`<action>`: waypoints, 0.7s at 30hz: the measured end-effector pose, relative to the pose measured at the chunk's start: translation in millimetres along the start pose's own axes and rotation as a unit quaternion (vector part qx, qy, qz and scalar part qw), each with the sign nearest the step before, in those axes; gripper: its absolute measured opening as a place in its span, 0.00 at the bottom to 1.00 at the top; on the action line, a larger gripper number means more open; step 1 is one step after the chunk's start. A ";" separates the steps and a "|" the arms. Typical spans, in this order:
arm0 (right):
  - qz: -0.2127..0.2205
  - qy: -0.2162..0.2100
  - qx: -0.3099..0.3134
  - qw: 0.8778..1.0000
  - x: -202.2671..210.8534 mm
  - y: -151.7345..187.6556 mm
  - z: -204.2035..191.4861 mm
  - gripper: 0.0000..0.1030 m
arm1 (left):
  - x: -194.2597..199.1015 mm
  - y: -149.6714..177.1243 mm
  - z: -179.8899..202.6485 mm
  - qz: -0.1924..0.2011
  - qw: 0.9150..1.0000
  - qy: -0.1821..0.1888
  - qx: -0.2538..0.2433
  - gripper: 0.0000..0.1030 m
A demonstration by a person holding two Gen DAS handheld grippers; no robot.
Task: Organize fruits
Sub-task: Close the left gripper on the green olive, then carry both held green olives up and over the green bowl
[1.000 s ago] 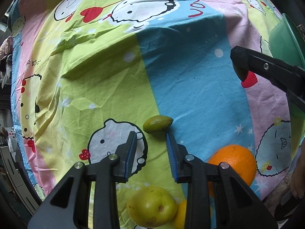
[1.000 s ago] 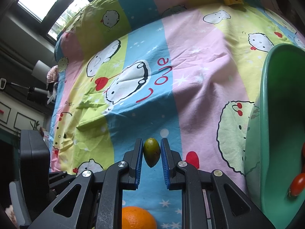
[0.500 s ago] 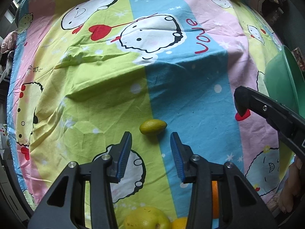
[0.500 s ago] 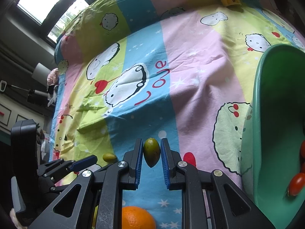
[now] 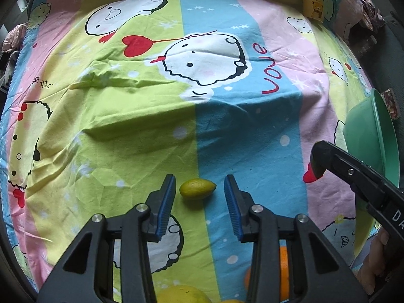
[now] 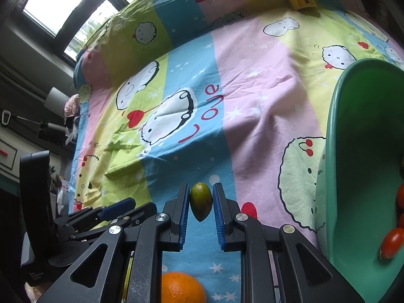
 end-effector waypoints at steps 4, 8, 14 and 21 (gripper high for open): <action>0.000 0.000 0.001 1.000 0.5 0.1 0.0 0.20 | -5.9 -3.2 -1.5 -0.007 1.000 -0.007 0.003 0.36; 0.000 0.000 0.001 1.000 0.6 0.2 -0.1 0.20 | -9.1 -7.9 -4.1 -0.003 1.000 -0.002 0.017 0.32; 0.000 0.001 0.001 1.000 0.4 0.3 -0.4 0.20 | -9.9 -3.6 -5.6 0.003 1.000 -0.006 0.020 0.31; 0.001 0.001 0.001 1.000 0.8 -0.1 -0.4 0.20 | -1.6 1.9 -2.5 0.012 1.000 -0.010 0.018 0.31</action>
Point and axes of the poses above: each gripper's, at about its wrist camera, not at the fingertips, and x roughly against the way its jaws point, z to its right, y to its underside, the point moved 2 cm from there along -x, roughly the way its jaws point, and after that the axes turned 6 degrees about -z, right-handed, at the moved point
